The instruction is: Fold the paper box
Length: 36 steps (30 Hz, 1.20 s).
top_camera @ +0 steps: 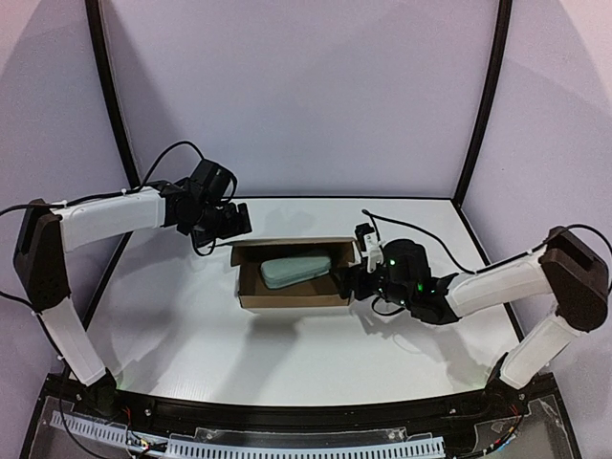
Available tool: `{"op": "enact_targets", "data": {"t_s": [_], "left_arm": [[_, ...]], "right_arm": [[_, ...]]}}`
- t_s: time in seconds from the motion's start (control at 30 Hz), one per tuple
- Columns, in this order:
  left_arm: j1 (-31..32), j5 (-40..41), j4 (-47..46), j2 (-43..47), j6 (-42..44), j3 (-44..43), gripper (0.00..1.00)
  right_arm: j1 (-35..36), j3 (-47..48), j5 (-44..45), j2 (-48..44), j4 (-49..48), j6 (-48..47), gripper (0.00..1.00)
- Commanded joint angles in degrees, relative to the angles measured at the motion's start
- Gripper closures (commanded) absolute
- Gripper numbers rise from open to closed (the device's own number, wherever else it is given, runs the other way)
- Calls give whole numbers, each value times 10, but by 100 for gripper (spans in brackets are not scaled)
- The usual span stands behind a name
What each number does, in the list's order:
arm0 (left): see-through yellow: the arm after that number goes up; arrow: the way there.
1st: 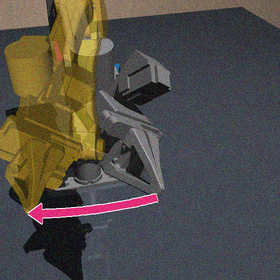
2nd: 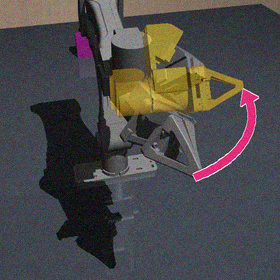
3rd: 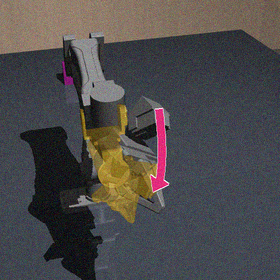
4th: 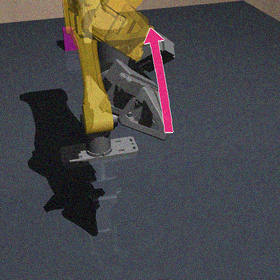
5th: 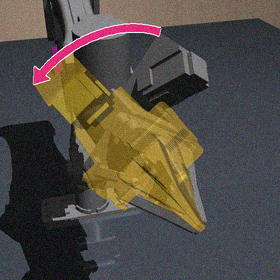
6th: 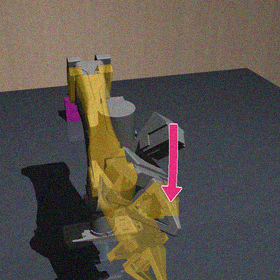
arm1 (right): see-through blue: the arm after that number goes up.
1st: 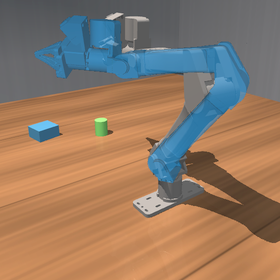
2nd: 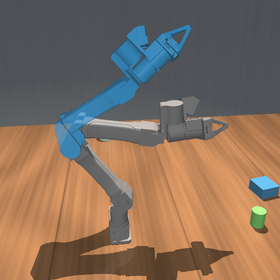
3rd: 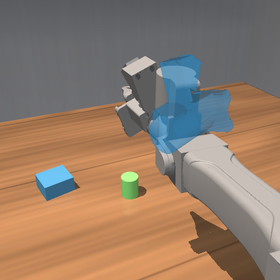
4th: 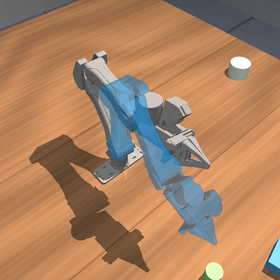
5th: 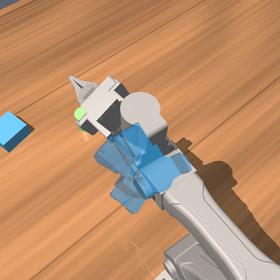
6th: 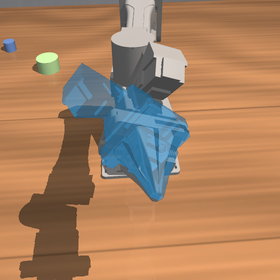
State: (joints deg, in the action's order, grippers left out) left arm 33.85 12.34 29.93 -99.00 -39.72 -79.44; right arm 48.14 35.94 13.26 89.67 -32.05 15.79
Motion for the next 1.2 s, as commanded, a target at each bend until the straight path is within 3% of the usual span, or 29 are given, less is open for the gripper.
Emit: {"op": "enact_targets", "data": {"t_s": [0.0,0.33,0.53,0.67,0.8,0.93,1.17], "left_arm": [[-4,-6,-6,-2,-5,11,5],[-5,-13,-6,2,-7,28,6],[-6,-10,-7,12,-6,42,6],[-6,-12,-10,16,-4,46,6],[-7,-23,-17,17,-1,53,6],[-7,-22,-26,29,0,72,7],[-8,-35,-58,43,-5,118,10]], "right_arm": [[7,-14,-46,-42,55,-43,2],[6,-25,-111,-192,247,-89,2],[6,-14,-95,-362,388,-80,2],[0,39,-77,-405,414,-54,2],[-62,192,-98,-315,550,31,2],[-139,311,-255,-171,595,121,2],[-148,471,-301,40,658,92,7]]}}
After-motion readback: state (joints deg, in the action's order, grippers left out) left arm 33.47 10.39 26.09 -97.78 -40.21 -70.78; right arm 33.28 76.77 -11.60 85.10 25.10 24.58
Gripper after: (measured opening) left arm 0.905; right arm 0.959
